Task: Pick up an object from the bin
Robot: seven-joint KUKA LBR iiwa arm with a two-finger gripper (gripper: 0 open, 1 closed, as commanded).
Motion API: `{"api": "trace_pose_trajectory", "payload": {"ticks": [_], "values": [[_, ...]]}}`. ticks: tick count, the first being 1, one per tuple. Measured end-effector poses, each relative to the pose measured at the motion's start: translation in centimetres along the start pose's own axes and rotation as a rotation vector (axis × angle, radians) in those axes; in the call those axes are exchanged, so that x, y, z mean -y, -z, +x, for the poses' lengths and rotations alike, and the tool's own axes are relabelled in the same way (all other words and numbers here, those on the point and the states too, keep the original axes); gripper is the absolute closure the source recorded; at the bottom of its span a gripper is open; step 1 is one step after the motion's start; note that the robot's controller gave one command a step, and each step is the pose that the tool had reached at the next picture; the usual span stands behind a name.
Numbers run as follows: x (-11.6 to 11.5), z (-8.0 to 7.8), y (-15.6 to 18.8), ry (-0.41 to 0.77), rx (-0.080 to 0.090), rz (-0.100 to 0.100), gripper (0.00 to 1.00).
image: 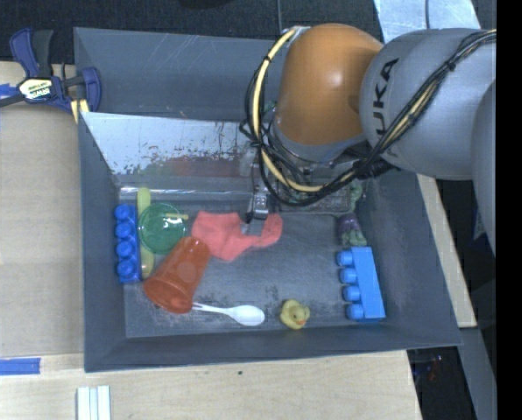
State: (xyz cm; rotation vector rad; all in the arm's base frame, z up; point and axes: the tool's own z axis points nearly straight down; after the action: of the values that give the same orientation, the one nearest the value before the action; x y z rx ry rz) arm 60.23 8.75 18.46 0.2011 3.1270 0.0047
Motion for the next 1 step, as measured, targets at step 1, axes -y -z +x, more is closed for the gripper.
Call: {"api": "trace_pose_trajectory", "payload": {"ticks": [1], "values": [[1.04,-0.07,-0.44,0.066,0.001,0.001,0.00]]}}
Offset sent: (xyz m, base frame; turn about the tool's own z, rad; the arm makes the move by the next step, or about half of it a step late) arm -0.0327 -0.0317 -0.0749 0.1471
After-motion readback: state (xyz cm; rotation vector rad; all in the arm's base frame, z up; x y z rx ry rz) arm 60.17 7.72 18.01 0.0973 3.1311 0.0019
